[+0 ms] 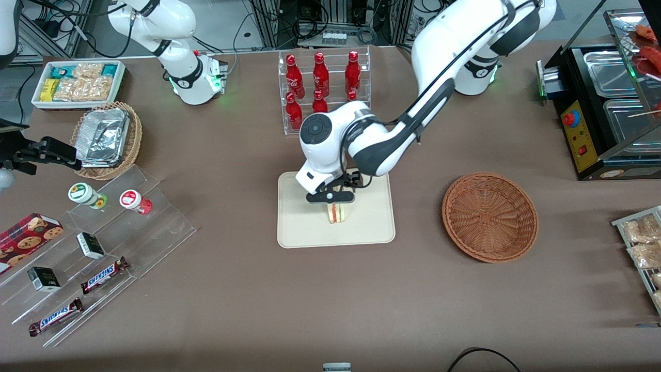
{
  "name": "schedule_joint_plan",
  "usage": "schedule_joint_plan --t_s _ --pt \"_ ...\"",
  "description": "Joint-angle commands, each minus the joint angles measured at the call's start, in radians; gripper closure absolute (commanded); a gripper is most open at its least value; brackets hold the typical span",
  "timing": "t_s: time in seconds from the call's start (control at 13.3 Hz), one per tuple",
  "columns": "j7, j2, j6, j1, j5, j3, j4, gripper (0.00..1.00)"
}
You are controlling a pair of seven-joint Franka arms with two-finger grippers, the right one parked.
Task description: Place sandwich from basket to tray
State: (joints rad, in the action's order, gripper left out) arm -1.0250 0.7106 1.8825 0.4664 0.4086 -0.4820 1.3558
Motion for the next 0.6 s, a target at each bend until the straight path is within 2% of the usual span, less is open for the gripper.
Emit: schedule_joint_plan --t_s 0.0,0.22,0.53 --pt "-0.018 -0.114 -0.115 -0.063 -0.043 0.003 -0.021 0.01" --pt "-0.02 -0.23 -0.198 -0.175 -0.092 0.002 -0.012 0.01" --pt "0.006 -0.339 -0.293 -0.308 -0.1 0.0 0.023 0.01"
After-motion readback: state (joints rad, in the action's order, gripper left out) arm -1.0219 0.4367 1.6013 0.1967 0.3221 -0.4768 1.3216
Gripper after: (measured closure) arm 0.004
